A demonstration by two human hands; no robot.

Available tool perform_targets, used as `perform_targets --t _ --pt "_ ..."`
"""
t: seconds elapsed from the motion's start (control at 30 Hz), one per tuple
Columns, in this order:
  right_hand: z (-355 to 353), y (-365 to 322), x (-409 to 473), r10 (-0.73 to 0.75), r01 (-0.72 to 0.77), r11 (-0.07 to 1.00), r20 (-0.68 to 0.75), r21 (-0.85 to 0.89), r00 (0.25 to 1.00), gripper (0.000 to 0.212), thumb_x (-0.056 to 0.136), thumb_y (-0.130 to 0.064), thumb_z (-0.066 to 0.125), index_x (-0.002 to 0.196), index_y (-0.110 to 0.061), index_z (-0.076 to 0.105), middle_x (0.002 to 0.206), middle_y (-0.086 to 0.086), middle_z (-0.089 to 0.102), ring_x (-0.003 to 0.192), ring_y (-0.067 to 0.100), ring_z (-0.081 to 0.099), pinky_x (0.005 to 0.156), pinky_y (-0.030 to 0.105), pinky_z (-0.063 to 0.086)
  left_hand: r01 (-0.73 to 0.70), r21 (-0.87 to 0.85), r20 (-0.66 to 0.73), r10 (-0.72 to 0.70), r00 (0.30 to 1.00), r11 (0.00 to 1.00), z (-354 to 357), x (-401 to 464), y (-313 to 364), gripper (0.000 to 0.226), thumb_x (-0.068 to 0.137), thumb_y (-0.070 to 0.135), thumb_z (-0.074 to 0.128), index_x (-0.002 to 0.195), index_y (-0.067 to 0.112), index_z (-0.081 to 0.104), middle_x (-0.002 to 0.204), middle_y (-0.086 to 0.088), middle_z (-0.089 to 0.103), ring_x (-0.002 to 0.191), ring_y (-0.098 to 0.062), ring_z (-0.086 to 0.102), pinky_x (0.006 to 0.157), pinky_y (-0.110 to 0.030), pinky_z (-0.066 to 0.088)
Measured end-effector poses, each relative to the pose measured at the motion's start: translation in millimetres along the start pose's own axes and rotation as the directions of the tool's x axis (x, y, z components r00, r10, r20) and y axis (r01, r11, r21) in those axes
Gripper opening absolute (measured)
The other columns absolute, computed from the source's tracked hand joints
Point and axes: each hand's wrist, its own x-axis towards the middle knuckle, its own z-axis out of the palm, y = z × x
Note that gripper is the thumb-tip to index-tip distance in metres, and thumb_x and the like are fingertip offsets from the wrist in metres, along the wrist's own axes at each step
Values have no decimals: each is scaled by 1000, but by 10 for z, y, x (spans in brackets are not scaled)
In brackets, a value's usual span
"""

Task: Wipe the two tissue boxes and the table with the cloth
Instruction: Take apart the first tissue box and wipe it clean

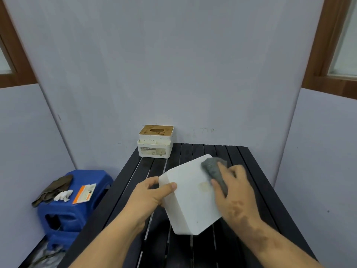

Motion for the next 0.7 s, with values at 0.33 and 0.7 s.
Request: perform_targets --t 0.33,0.7 --pt "-127 201 -153 -71 73 997 52 -27 996 41 90 -35 66 129 -30 57 101 -14 43 85 11 57 78 35 56 67 -51 0 -67 998 996 25 29 6 22 90 30 72 106 15 71 95 -8 78 65 -15 69 45 -15 46" --pt "-294 325 -291 -72 54 988 116 145 991 35 89 -32 67 118 -46 54 100 -14 46 75 8 63 74 36 58 76 43 -10 -76 997 996 -10 95 -45 28 87 44 71 102 21 75 90 -4 80 72 -24 75 73 -38 38"
